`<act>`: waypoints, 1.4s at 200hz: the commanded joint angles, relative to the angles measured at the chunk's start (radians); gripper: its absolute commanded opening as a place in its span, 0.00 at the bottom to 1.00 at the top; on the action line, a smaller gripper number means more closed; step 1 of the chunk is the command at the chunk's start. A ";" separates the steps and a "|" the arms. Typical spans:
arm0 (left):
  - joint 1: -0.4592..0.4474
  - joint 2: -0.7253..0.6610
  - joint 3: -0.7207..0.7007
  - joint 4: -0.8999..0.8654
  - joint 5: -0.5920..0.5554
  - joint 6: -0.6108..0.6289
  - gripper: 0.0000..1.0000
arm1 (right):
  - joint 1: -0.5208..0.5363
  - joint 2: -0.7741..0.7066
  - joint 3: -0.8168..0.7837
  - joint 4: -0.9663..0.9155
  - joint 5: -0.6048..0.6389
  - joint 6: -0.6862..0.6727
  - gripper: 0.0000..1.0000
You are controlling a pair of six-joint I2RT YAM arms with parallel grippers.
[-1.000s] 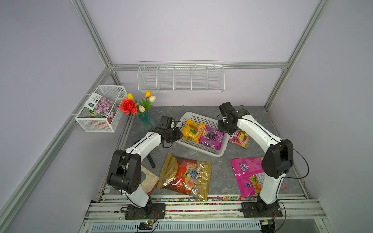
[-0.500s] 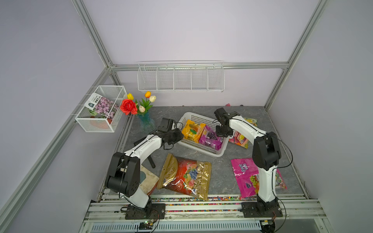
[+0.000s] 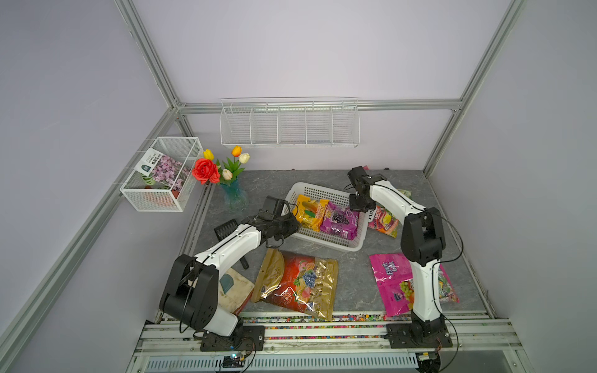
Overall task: Put the candies in the basket
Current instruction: Place the candy in the basket, then move the basket to the center of the board.
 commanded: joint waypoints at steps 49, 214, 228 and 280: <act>-0.002 -0.199 0.028 -0.129 -0.215 0.064 0.41 | 0.014 -0.307 -0.135 -0.073 -0.013 0.069 0.34; 0.038 -0.078 0.165 -0.250 -0.163 0.247 0.48 | 0.060 -0.640 -0.688 0.108 -0.335 0.093 0.46; 0.039 -0.082 0.152 -0.243 -0.165 0.242 0.48 | 0.060 -0.624 -0.663 0.089 -0.300 0.105 0.46; 0.041 -0.083 0.130 -0.228 -0.168 0.246 0.47 | 0.060 -0.503 -0.614 0.072 -0.305 0.093 0.36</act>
